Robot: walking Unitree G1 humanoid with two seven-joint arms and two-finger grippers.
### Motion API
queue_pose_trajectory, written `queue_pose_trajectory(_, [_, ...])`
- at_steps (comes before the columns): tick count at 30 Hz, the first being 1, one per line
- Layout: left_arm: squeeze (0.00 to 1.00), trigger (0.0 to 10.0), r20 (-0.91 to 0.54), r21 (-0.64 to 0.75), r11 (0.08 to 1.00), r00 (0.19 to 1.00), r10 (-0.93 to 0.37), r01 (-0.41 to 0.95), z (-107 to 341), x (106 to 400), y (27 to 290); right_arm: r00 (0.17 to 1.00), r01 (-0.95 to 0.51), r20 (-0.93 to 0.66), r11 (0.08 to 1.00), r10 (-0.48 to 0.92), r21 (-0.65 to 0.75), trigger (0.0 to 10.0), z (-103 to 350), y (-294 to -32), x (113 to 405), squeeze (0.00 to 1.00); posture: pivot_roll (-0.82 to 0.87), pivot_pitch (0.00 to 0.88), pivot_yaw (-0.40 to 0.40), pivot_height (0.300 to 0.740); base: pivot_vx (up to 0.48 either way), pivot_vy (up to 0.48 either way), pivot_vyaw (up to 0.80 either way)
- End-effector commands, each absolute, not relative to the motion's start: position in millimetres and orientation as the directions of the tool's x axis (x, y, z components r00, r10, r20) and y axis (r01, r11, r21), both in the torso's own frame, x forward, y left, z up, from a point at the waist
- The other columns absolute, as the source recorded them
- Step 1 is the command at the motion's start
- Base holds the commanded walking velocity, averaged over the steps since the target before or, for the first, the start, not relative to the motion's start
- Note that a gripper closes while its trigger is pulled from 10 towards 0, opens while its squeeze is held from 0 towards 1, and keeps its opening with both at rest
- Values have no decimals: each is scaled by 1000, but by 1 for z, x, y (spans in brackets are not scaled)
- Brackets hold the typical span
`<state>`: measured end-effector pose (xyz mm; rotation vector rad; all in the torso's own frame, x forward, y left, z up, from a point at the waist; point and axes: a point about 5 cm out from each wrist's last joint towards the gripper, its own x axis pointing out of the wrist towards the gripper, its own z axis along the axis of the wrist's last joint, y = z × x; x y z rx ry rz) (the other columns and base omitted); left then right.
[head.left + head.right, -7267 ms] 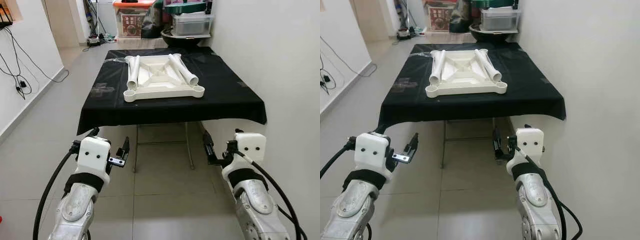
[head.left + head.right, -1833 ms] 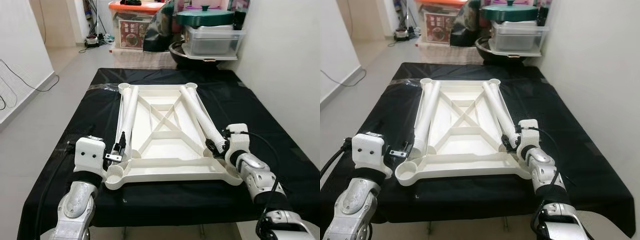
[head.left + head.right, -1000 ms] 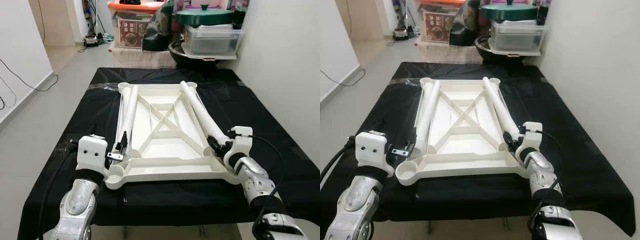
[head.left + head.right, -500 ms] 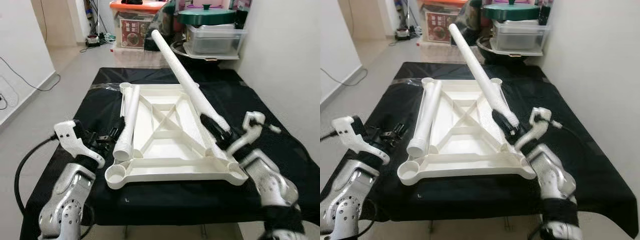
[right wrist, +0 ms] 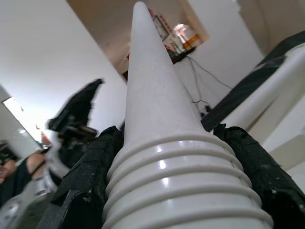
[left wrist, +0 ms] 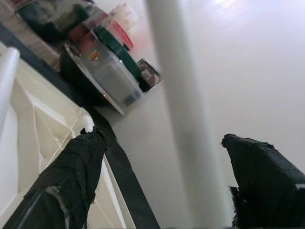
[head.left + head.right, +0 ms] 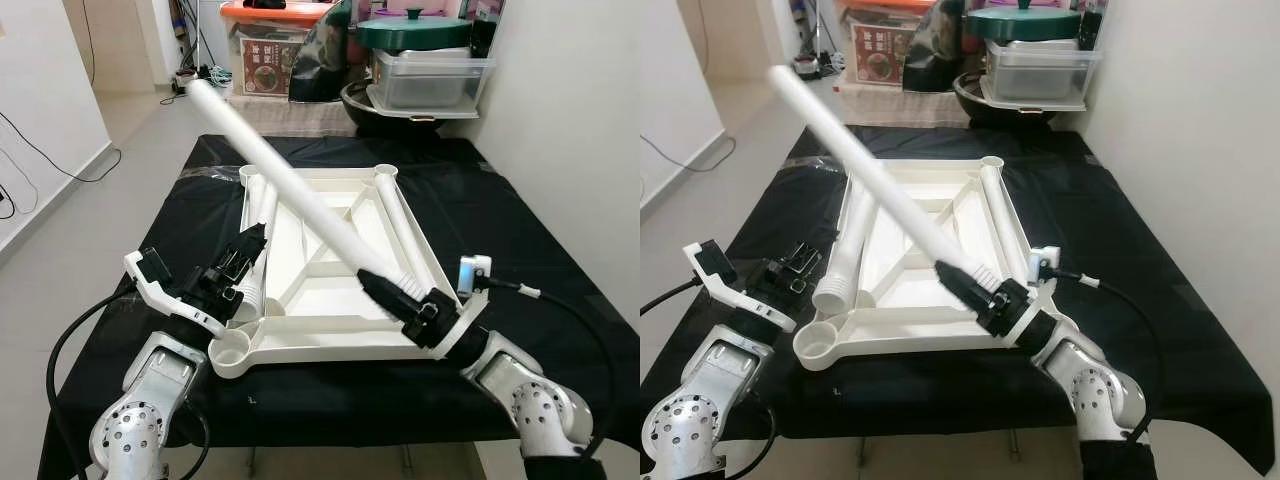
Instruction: Building children table
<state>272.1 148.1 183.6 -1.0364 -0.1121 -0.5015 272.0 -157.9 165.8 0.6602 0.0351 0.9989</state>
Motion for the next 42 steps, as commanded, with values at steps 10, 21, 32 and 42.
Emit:
queue_pose_trajectory(10, [0,10000,357,-803,308,826,-437,510,191,274,143,407,-823,169,280,898,494,0,153,-154,247,0,-4,0,-45,740,0,0,0])
queue_pose_trajectory(21, [0,10000,338,-751,293,726,-599,592,186,248,122,633,-703,229,425,739,570,0,164,-170,282,0,3,0,-57,740,0,0,0])
queue_pose_trajectory(32, [0,10000,353,-749,306,746,-565,587,192,256,132,473,-803,243,300,847,515,0,165,-156,262,0,7,0,-64,740,0,0,0])
queue_pose_trajectory(42, [0,10000,373,-759,312,775,-510,571,195,269,142,359,-843,167,243,918,480,0,152,-151,242,0,-11,0,-53,740,0,0,0])
